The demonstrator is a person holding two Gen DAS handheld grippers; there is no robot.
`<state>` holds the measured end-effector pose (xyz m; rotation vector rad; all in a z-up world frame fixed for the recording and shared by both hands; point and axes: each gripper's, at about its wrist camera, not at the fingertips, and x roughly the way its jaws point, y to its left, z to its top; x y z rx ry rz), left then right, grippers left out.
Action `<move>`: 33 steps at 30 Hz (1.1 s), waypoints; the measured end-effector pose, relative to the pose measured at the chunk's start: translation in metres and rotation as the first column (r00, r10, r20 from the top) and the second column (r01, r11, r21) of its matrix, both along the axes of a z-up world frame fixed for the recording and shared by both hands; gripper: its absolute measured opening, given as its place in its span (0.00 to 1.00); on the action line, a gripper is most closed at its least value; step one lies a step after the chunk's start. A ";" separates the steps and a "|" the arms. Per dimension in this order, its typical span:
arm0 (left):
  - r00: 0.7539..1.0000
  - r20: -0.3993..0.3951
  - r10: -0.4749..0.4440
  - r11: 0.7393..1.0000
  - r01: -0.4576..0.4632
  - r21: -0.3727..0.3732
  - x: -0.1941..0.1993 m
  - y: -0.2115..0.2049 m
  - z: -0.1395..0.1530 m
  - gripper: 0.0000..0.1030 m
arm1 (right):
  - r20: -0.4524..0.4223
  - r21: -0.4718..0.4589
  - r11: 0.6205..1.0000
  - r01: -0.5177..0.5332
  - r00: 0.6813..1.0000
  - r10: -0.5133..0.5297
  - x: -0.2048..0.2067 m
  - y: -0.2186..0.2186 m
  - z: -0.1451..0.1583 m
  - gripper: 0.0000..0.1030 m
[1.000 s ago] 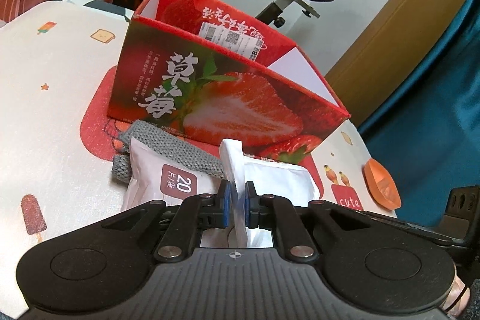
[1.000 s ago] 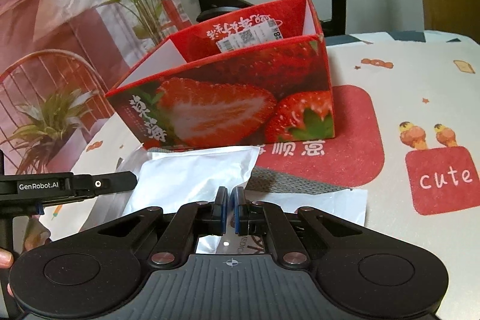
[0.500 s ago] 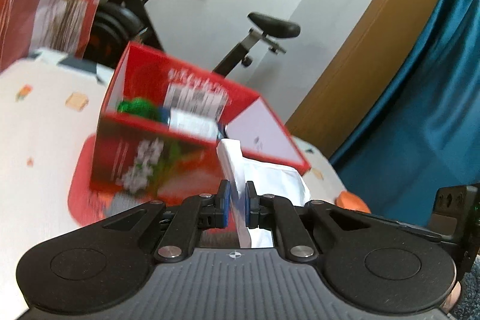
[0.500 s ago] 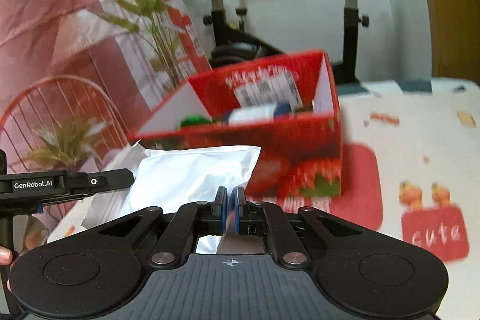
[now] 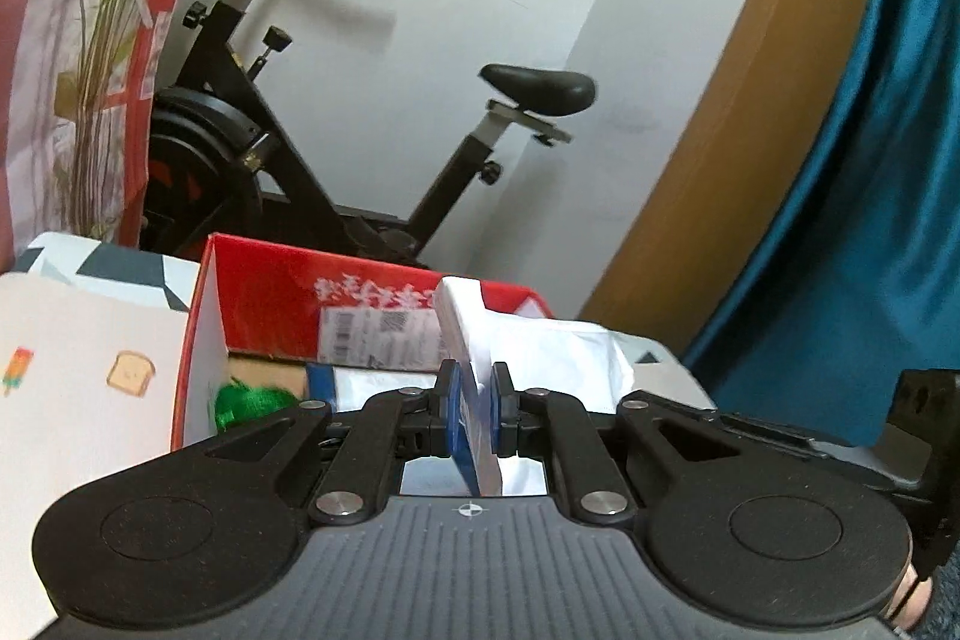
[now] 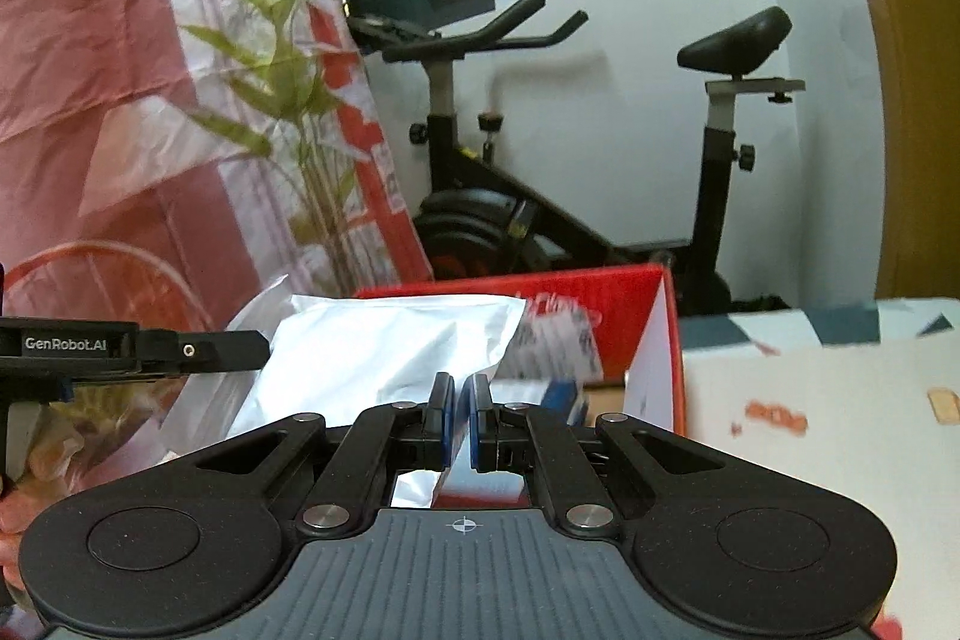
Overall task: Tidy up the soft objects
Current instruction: 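Lift the white packet with both grippers and carry it over the red box, then lower the white packet into the box and open both grippers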
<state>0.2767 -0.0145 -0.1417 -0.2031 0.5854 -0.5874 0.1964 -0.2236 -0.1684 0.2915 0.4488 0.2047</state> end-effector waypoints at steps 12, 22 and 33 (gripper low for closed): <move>0.990 -0.118 0.081 0.986 -0.063 0.152 0.051 -0.004 -0.036 0.10 | -0.113 -0.099 0.995 0.002 0.994 -0.013 0.082 0.013 -0.036 0.05; 0.982 -0.173 0.078 0.980 -0.044 0.195 0.071 -0.005 -0.054 0.10 | -0.190 -0.132 0.991 0.000 0.981 -0.026 0.097 0.026 -0.061 0.05; 0.974 -0.203 0.104 0.975 -0.059 0.216 0.072 -0.003 -0.067 0.11 | -0.261 -0.097 0.995 0.011 0.965 -0.036 0.100 0.026 -0.075 0.04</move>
